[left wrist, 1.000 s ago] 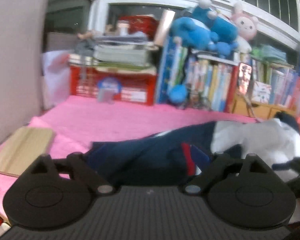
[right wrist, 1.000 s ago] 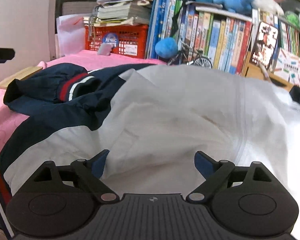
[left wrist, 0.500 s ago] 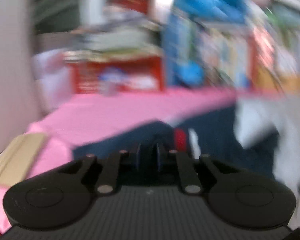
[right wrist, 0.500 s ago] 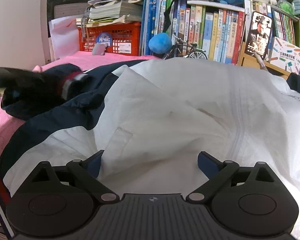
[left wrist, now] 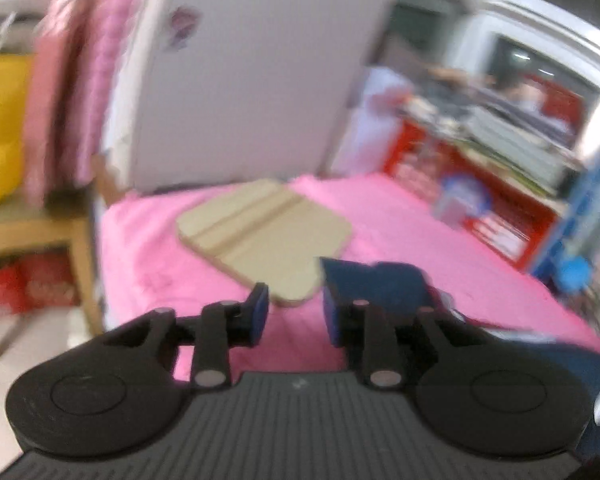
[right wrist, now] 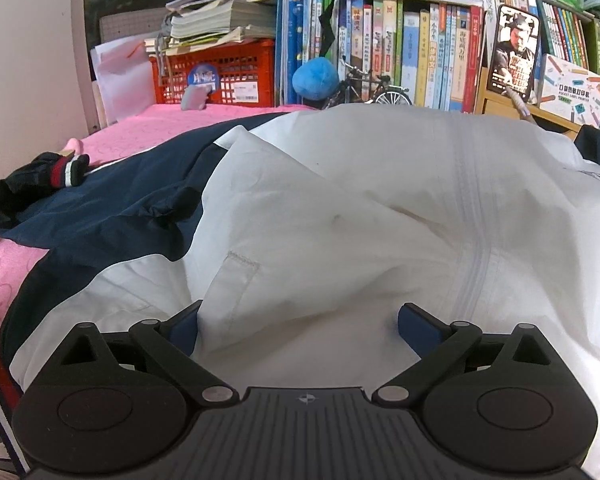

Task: Fold clothes

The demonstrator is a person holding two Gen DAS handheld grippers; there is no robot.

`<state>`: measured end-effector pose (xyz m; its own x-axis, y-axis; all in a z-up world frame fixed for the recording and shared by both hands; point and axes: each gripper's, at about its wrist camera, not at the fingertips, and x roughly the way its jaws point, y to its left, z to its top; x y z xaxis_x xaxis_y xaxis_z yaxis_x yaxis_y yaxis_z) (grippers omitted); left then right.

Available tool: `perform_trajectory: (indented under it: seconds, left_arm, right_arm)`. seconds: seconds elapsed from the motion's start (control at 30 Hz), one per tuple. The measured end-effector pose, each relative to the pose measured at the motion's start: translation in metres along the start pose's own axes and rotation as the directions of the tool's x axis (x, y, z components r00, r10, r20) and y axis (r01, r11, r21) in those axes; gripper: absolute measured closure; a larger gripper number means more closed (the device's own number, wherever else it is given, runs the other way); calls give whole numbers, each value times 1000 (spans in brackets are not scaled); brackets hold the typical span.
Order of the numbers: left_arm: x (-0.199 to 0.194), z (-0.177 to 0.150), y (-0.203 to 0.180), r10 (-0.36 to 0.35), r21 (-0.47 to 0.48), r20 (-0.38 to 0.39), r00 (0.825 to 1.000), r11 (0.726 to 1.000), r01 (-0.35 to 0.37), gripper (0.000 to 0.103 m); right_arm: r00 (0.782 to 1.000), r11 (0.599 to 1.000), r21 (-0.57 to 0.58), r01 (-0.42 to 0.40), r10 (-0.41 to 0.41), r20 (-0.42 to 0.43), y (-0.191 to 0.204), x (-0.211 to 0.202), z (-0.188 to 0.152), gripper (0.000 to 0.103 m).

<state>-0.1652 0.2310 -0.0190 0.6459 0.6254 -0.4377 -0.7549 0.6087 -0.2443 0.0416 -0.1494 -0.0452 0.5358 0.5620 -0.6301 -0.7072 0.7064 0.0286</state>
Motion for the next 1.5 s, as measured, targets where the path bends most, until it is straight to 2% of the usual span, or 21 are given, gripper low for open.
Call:
perform_trajectory:
  seconds: [0.07,0.17,0.3,0.33,0.37,0.5,0.57,0.63,0.7,0.73,0.87,0.93,0.97,1.03,1.07,1.13,1.17,1.3,1.33,1.4,1.5]
  left_arm:
    - [-11,-6,-29,-73,178,43,996,982,65,23]
    - [2,-15,-78,-128,393,14,992,912,112,15]
    - [48,-35,-115,12,561,-17,1000,828,0,23]
    - [57,-36,-112,45,573,-9,999,819,-32,45]
    - [61,-34,-108,58,569,-7,998,821,-44,55]
    - [65,-20,-84,108,500,-3,994,861,-92,55]
    - [72,-18,-74,135,462,-42,990,881,-100,38]
    - [78,-19,-71,105,406,-61,993,911,-71,36]
    - [80,-12,-77,82,389,-70,994,920,-48,55]
    - [81,-8,-81,71,382,-73,995,923,-38,78]
    - [81,53,-94,-109,289,-44,993,950,117,86]
    - [77,110,-97,-243,200,46,969,953,229,87]
    - [72,142,-93,-333,120,119,935,940,320,87]
    - [65,191,-76,-498,-33,280,821,849,527,86]
    - [70,201,-70,-529,-60,324,784,816,575,86]
    - [85,211,-62,-551,-85,372,747,781,618,85]
    - [98,208,-58,-538,-97,358,763,792,603,84]
    - [164,165,-45,-385,-132,143,912,906,403,83]
    - [183,150,-40,-339,-145,66,939,927,345,83]
    - [213,118,-26,-274,-214,-74,959,944,253,83]
    - [230,88,-7,-287,-305,-146,947,923,233,80]
  right_arm:
    - [1000,1000,1,0,0,-2,0,0,0,2]
    - [1000,1000,6,0,0,-5,0,1,0,2]
    - [1000,1000,8,3,-3,-6,1,1,0,1]
    - [1000,1000,8,3,-3,-6,1,1,0,1]
    - [1000,1000,9,3,-3,-6,1,1,0,1]
    - [1000,1000,10,3,-3,-7,1,1,-1,1]
    - [1000,1000,13,0,0,-8,0,1,-1,1]
    - [1000,1000,13,0,0,-9,0,1,0,1]
    - [1000,1000,13,-1,1,-10,-1,2,0,1]
    - [1000,1000,14,0,0,-9,-1,1,0,1]
    - [998,1000,15,-23,22,53,-2,-15,11,4]
    - [992,998,28,-64,60,108,-8,-29,28,4]
    - [988,996,34,-84,79,135,-12,-36,37,4]
    - [980,996,62,-58,45,193,-25,-47,67,2]
    - [977,997,67,-30,15,213,-31,-50,79,2]
    - [971,997,67,39,-54,234,-39,-50,97,2]
    - [968,995,68,68,-83,237,-41,-49,100,2]
    - [980,990,109,92,-110,167,-45,-25,84,2]
    - [985,990,112,91,-106,134,-46,-16,78,2]
    - [990,990,100,102,-110,85,-42,-2,67,2]
    - [993,991,83,101,-105,49,-33,5,56,2]
